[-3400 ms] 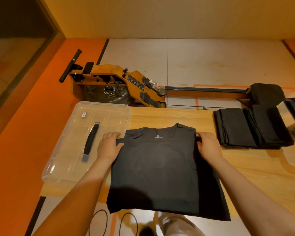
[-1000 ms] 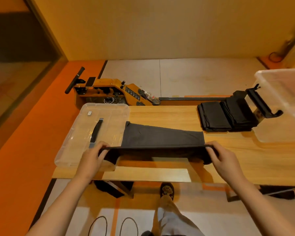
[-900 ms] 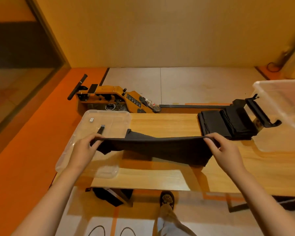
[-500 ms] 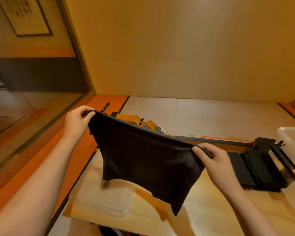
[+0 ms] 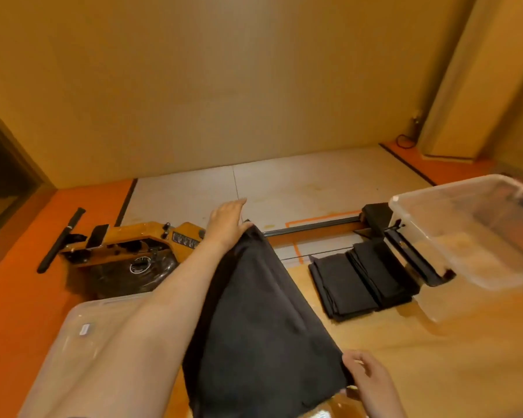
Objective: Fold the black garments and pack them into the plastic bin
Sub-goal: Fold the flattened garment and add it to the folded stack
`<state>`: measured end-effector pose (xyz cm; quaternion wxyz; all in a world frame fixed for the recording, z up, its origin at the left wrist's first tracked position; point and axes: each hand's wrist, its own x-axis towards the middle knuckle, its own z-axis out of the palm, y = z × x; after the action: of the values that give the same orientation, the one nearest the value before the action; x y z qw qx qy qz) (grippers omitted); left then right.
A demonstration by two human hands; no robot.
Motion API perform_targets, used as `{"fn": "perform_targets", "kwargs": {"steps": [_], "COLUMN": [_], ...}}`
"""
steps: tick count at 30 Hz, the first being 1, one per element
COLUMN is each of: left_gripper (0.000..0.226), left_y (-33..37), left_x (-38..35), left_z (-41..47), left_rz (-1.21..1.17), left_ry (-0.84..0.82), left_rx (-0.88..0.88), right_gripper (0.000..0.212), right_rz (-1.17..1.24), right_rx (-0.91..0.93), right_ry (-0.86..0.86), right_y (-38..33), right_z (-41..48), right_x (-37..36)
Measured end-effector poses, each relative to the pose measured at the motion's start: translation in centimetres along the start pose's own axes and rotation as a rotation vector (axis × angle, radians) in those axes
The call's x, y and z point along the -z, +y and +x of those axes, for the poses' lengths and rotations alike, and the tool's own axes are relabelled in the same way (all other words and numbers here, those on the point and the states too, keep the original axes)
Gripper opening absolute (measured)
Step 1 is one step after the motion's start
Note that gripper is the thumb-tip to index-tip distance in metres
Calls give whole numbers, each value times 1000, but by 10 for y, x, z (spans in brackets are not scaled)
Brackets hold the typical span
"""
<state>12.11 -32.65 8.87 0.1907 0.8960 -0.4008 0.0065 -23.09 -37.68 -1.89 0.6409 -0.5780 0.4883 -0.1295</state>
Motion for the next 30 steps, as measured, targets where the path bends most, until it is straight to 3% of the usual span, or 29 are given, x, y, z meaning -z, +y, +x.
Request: {"fn": "perform_targets", "kwargs": {"steps": [3,6,12,14,17,21,24,30], "left_gripper": [68,70,71,67,66,70,89,132], "left_y": [17,9,-5,-5,-13,-28,-37,-56], "left_x": [-71,-120,-163,-169,-172,-178,-173,-154], "left_z": [-47,-129,-278,-313,-344,-370,-384,-409], "left_rz": [58,-11,5,35,43,123,149,263], "left_ry": [-155,-259,-169,-211,-323,-400,-440,-493], "left_rx": [-100,-41,234,287,301,166,74,-24], "right_gripper": [6,35,53,51,55,59,66,109], "right_rz": [-313,-676,-1200,-1285,-1382,-1454,-1417,-1458], "right_rx": [-11,75,602,660,590,574,593,746], "right_ry": [147,157,-132,-209,-288,-302,-291,-433], "right_y": [38,55,72,77,88,110,122,142], "right_z": [13,14,26,36,42,34,20,-14], "right_x": [26,27,-25,-37,-43,-33,-28,-7]}}
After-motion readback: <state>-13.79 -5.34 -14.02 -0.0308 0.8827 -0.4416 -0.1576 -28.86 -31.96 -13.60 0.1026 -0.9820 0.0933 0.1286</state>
